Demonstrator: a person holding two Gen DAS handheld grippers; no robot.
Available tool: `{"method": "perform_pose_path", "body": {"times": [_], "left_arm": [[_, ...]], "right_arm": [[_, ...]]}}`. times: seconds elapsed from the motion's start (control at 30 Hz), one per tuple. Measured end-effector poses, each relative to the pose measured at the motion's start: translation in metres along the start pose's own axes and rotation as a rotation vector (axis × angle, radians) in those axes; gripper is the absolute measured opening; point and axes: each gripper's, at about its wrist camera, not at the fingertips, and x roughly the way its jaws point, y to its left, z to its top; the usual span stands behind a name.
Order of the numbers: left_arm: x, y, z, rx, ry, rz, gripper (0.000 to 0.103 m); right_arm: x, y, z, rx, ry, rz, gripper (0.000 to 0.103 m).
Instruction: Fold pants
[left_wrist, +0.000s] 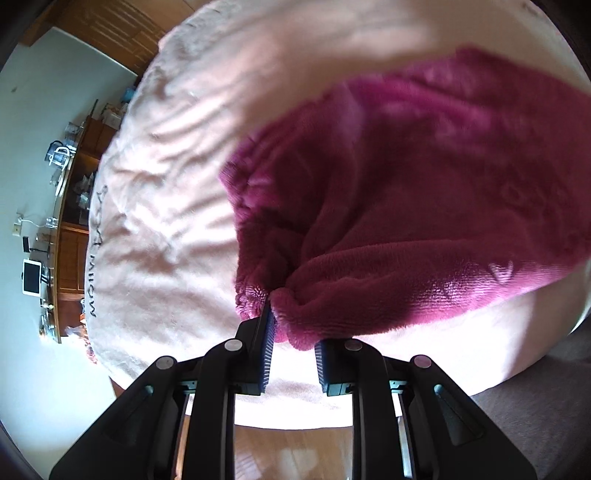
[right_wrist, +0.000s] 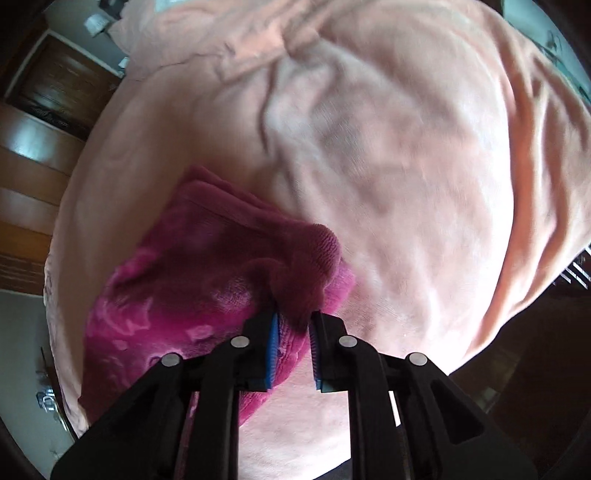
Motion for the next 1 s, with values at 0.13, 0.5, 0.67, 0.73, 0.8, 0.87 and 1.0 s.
{"method": "perform_pose_path", "body": {"times": [0.13, 0.5, 0.67, 0.73, 0.8, 0.87, 1.0], "left_arm": [[0.011, 0.002, 0.001, -0.028, 0.028, -0.004, 0.022], [0.006, 0.027, -0.015, -0.043, 0.06, -0.013, 0.043], [-0.01, 0.041, -0.009, -0.123, 0.037, 0.0, 0.043], [-0.02, 0.043, -0.002, -0.149, 0.014, 0.0, 0.043], [-0.034, 0.04, 0.009, -0.16, -0.025, -0.006, 0.043], [-0.045, 0.035, 0.02, -0.175, -0.059, -0.019, 0.044], [-0.06, 0.016, 0.045, -0.212, -0.115, -0.079, 0.048]], "right_arm": [[-0.006, 0.001, 0.0, 0.017, -0.004, 0.021, 0.02], [-0.059, 0.003, 0.03, 0.001, -0.093, 0.03, 0.035], [-0.047, 0.041, 0.051, -0.087, -0.086, 0.066, 0.035], [-0.037, 0.059, 0.062, -0.113, -0.081, 0.078, 0.035], [-0.024, 0.079, 0.073, -0.151, -0.068, 0.077, 0.038], [-0.009, 0.097, 0.08, -0.204, -0.039, 0.082, 0.046], [0.026, 0.112, 0.088, -0.25, 0.042, 0.04, 0.047]]}}
